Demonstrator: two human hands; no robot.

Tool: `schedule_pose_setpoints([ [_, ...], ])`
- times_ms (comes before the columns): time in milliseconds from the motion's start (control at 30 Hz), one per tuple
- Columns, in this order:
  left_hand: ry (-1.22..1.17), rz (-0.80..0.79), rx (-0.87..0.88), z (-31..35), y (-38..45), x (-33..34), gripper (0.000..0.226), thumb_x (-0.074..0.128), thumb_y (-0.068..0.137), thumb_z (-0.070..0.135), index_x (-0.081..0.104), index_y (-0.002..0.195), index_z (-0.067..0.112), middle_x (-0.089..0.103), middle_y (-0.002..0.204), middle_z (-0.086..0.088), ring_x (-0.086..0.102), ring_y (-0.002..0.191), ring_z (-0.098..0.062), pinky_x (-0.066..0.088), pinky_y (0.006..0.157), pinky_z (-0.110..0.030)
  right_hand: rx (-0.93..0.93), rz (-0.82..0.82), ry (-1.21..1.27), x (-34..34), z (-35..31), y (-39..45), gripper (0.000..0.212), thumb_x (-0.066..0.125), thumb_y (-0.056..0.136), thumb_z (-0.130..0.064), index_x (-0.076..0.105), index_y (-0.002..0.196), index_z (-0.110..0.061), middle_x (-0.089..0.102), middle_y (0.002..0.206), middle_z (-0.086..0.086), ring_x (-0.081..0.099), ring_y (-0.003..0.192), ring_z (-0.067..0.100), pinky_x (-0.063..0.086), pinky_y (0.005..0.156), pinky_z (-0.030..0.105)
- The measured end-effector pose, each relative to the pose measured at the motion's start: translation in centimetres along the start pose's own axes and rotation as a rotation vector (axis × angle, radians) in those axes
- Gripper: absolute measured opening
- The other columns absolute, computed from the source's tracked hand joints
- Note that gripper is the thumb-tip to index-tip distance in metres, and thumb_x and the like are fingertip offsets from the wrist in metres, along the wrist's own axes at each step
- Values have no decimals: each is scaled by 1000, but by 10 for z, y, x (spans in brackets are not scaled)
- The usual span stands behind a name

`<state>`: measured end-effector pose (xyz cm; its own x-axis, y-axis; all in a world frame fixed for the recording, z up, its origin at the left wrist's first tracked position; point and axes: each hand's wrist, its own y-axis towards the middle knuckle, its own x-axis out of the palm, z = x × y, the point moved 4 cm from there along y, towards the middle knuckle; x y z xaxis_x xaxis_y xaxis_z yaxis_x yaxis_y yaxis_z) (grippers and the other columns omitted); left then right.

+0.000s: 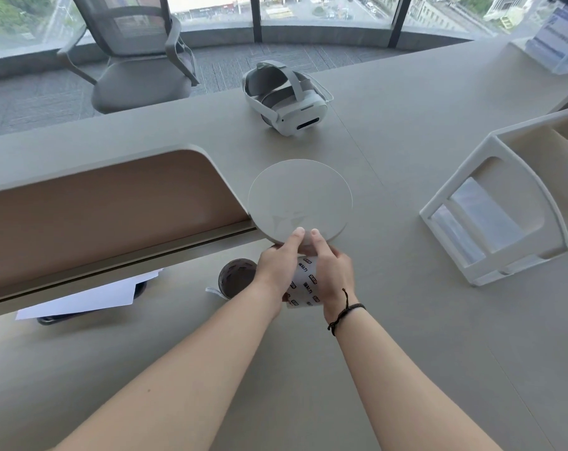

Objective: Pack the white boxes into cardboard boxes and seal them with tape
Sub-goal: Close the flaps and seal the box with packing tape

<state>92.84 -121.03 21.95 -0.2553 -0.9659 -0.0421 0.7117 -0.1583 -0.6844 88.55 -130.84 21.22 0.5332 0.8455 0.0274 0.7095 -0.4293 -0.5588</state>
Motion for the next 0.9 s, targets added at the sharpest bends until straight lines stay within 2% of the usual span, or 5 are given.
schedule_pose_setpoints([
  [233,8,-33,34,-6,0,1,45,56,87,70,81,93,34,78,94,10,73,96,-17,57,90,-38,-17,92,6,2,11,5,51,61,85,-67,78,87,-19,79,86,-3,75,87,23,60,82,42],
  [367,2,-62,19,-8,2,4,52,52,87,73,80,88,29,79,89,8,74,90,-18,55,74,-31,36,97,-18,3,19,8,77,59,63,-89,76,87,-19,78,90,3,74,87,26,60,86,53],
  [600,72,-104,40,-10,8,10,53,42,86,80,77,82,41,78,90,8,74,92,-17,57,84,-36,129,62,-41,5,24,13,78,55,58,-93,74,94,-27,77,94,-1,74,91,21,57,93,49],
  [733,117,-85,1,-7,4,8,51,39,83,84,73,84,46,73,95,3,72,88,-18,55,74,-32,173,30,-49,6,19,8,81,57,54,-90,70,104,-27,75,101,0,73,93,20,57,92,46],
  [900,122,7,-75,-11,-9,-1,118,42,41,107,55,124,24,66,115,-1,64,106,-22,50,98,-43,293,-42,-41,-1,7,-5,56,59,78,-79,62,110,-34,72,100,3,71,84,19,55,69,33],
])
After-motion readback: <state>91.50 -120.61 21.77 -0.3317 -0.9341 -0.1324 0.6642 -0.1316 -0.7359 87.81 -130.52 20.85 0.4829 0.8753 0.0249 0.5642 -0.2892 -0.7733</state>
